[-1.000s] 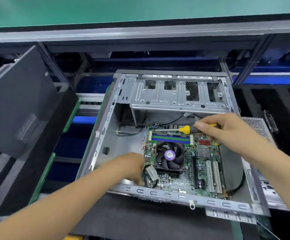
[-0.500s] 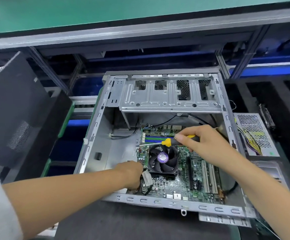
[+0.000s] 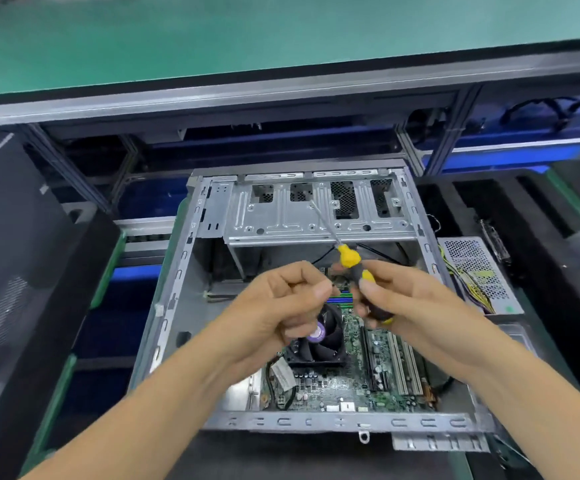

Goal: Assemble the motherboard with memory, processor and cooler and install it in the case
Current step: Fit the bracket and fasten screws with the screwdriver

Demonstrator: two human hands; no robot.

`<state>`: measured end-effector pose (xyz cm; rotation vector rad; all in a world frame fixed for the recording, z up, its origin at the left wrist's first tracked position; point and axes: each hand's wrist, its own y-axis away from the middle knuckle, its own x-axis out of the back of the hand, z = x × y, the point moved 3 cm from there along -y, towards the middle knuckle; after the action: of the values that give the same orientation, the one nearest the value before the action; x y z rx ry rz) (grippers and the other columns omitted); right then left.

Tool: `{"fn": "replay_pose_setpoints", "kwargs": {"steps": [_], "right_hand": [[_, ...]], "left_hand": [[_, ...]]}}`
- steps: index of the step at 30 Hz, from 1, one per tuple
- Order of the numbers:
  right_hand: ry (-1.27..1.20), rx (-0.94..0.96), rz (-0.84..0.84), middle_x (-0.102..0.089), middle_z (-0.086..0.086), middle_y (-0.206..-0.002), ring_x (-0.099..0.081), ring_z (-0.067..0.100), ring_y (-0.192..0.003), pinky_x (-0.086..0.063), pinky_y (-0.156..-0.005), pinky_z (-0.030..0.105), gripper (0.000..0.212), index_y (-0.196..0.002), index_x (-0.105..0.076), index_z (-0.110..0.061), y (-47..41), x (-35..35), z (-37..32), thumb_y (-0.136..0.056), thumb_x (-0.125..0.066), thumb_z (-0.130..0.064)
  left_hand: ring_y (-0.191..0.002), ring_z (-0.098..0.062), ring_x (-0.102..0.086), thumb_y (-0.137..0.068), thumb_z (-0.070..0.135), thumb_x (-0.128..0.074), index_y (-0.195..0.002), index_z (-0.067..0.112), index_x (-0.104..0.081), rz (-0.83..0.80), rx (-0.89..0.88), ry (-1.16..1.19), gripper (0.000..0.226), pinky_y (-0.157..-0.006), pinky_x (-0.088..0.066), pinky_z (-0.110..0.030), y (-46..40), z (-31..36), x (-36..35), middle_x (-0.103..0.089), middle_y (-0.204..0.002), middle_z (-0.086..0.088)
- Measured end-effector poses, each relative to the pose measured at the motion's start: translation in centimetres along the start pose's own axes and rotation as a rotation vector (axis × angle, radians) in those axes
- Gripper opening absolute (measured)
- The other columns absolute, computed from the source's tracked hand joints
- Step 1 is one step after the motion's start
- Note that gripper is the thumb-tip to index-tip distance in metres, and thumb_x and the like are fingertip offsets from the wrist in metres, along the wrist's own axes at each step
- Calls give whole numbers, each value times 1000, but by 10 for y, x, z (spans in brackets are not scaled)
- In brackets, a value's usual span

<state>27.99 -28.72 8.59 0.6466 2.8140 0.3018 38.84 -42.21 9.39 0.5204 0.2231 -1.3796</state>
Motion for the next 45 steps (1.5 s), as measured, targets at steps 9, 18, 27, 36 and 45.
{"fn": "replay_pose_setpoints", "kwargs": {"steps": [9, 18, 27, 36, 45], "right_hand": [[112, 235, 218, -43, -9, -50, -32, 13, -53, -31, -50, 17, 22, -92, -76, -22, 21, -20, -28, -76, -69, -34], [89, 316, 286, -56, -15, -48, -53, -3, -48, -40, -53, 4, 12, -81, -75, -11, 23, -23, -34, -73, -74, -19], [455, 248, 607, -48, -8, -50, -36, 5, -53, -33, -52, 21, 14, -69, -71, -18, 53, 22, -10, -81, -74, -23], [632, 212, 673, -29, 2, -53, -24, 8, -52, -22, -49, 23, 25, -72, -71, -11, 116, 160, -34, -83, -71, -33], [697, -40, 454, -21, -8, -54, -21, 10, -51, -18, -46, 18, 41, -54, -45, -17, 137, 265, 48, -85, -68, -32]], "left_hand": [[-45, -7, -27, -65, 26, -86, -72, 15, -74, -83, -121, 48, 17, -44, -30, -14, -1, 5, -11, -45, -92, -23], [-44, -5, -28, -69, 31, -80, -72, 16, -72, -31, -133, -34, 18, -43, -26, -14, -10, -1, -6, -38, -50, 9], [-46, -8, -36, -83, 24, -59, -80, 3, -71, -87, 262, 107, 24, -40, -34, -15, -48, -34, -50, -52, -62, -7], [-49, -6, -44, -99, -1, -33, -94, -1, -62, 133, 219, 181, 30, -43, -40, -15, -129, -72, -178, -52, -66, -2], [-93, -15, -45, -97, 13, -48, -97, 15, -59, 759, 315, 200, 11, -82, -41, -30, -152, -191, -218, -51, -96, 0]]}}
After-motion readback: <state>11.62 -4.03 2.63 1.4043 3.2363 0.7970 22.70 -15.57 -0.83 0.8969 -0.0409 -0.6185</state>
